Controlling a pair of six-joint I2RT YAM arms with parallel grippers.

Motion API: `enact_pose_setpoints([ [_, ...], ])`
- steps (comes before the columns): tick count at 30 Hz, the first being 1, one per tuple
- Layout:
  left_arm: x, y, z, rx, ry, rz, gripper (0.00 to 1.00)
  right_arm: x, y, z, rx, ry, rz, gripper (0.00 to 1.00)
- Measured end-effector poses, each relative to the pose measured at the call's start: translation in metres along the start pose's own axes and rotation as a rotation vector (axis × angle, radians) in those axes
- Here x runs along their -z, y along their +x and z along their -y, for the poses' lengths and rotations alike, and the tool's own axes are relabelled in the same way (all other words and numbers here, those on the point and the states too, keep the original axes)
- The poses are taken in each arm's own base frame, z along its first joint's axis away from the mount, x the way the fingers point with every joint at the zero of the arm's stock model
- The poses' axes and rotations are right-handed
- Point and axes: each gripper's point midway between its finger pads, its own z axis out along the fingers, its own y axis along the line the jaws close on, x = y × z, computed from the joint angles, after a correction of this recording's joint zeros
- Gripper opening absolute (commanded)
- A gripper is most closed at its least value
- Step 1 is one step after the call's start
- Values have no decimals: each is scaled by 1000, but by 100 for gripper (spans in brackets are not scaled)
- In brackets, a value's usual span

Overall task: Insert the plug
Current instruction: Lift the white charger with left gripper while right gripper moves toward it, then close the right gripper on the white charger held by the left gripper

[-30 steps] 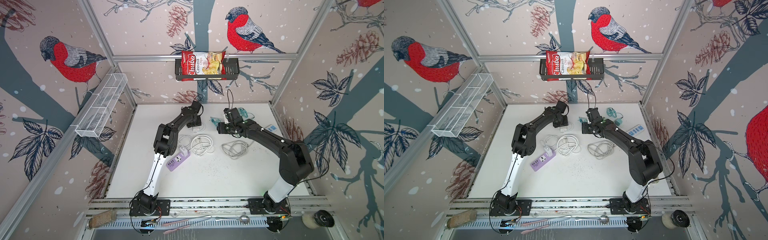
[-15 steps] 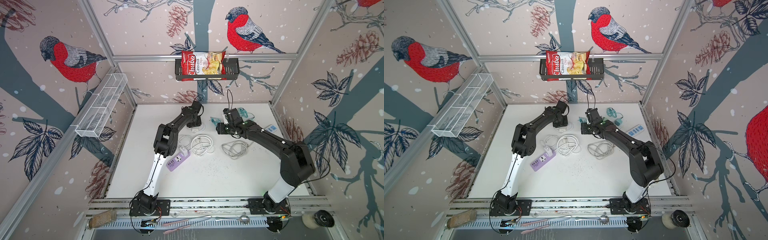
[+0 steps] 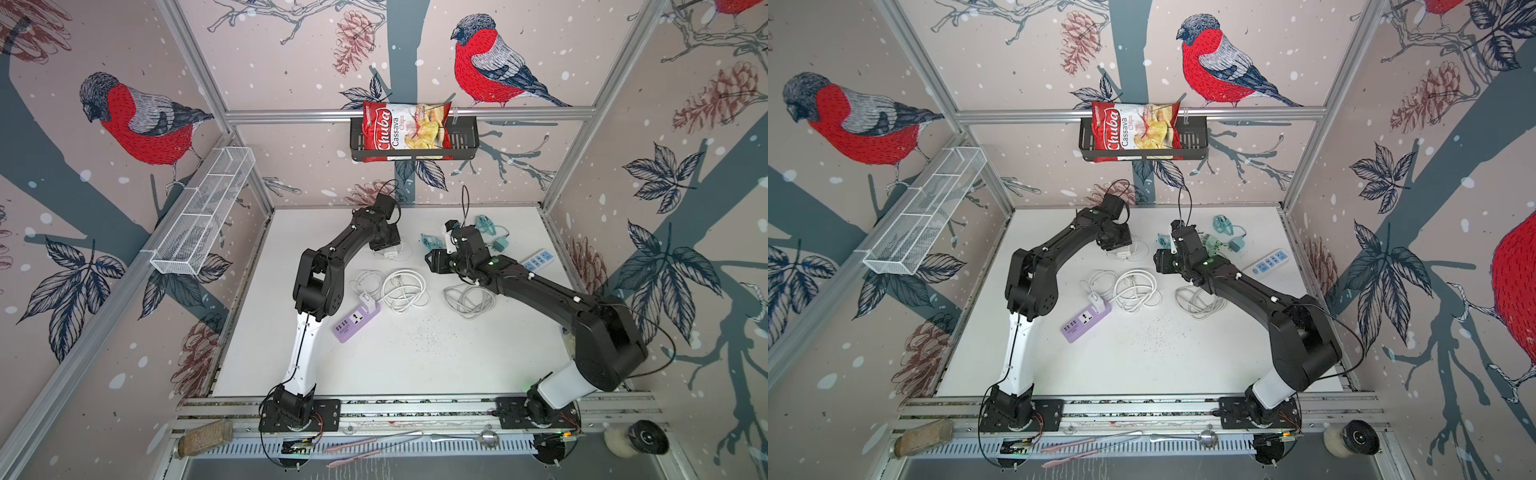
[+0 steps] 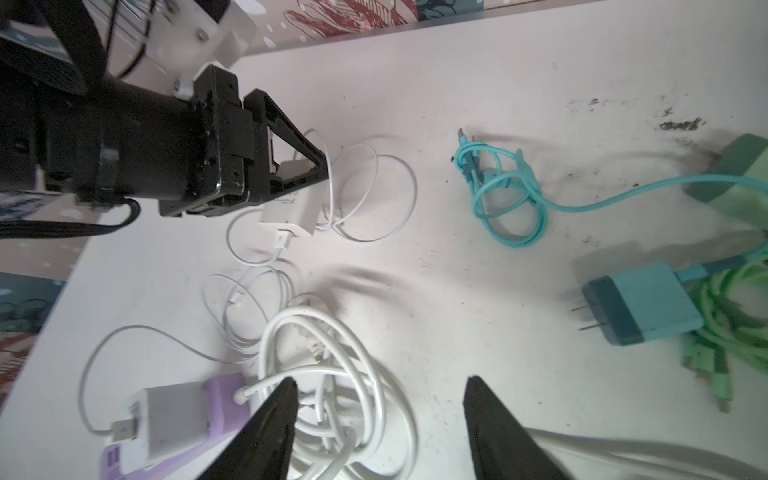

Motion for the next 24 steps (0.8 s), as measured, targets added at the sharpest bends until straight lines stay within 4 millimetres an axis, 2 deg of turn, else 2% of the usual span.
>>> enact_pose_setpoints([
  [7,29,7,14,90,140,29,4,9,-5,-26,-86,-146,149,60],
  [12,52,4,22,119,199,86,4,9,-18,-65,-117,-296,209,58],
  [18,76,4,24,143,238,127,5,-4,-14,-106,-124,-404,199,49],
  [21,84,2,27,155,260,147,5,-14,-9,-113,-153,-428,192,45],
  [24,87,1,26,162,269,151,5,-27,-3,-110,-206,-421,186,43],
])
